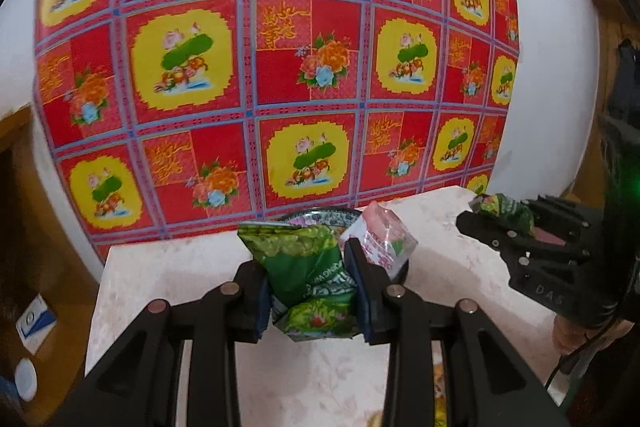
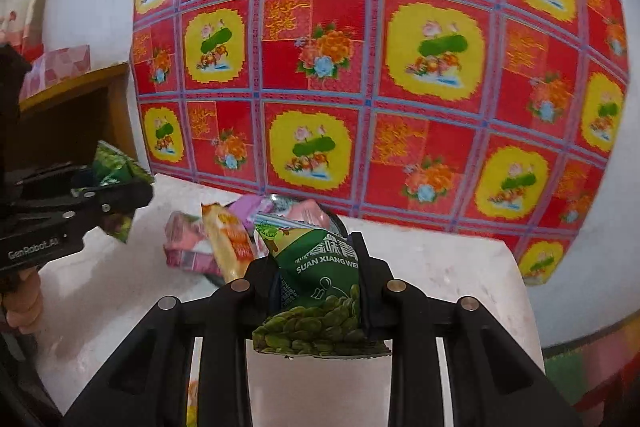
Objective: Organize snacks
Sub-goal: 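Carry both green snack bags over the plate, then lower both green bags onto the plate and open both tools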
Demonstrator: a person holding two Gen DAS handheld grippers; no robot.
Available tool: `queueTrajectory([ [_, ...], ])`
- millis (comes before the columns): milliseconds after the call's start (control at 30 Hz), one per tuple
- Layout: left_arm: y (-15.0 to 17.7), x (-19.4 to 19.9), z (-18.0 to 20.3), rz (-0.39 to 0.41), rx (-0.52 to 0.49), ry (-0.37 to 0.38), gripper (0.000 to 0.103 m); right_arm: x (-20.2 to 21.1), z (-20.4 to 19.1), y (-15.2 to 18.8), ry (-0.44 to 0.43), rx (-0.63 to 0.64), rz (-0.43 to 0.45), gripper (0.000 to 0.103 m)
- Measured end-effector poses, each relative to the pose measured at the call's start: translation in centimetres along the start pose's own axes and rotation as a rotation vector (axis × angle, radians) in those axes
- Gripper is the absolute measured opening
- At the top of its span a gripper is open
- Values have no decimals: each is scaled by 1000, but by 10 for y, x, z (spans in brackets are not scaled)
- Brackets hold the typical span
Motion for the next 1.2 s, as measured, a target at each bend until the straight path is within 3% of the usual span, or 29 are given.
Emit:
queueTrajectory([
  [133,-7,-18,-1,-15,-33,5,34,-21,-5,-9,-29,25,-17,30],
  [467,-14,-67,-16,-78,1,35,34,-70,-16,-23,-135,29,-57,31],
  [667,-6,-83,-35,-55,74,54,34,-95,-24,-10,-81,98,-48,32],
  [933,1,-85,-26,-79,82,137,34,-100,-32,-5,-118,94,-24,33],
  [1067,4,-86,-18,-80,57,132,35,-97,-47,-2,-169,136,-1,33],
  [1200,6,-93,-25,-109,83,121,35,-102,-54,1,-206,159,-31,36],
])
Point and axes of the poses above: each gripper's, at about its wrist camera, not at the fingertips, and x roughly against the way its jaws point, z to its right, y to its underside, the point moved 5 cm from there along -x, roughly the way its jaws point, and after that the axes turned 4 degrees about z, right-handed, at the moved point
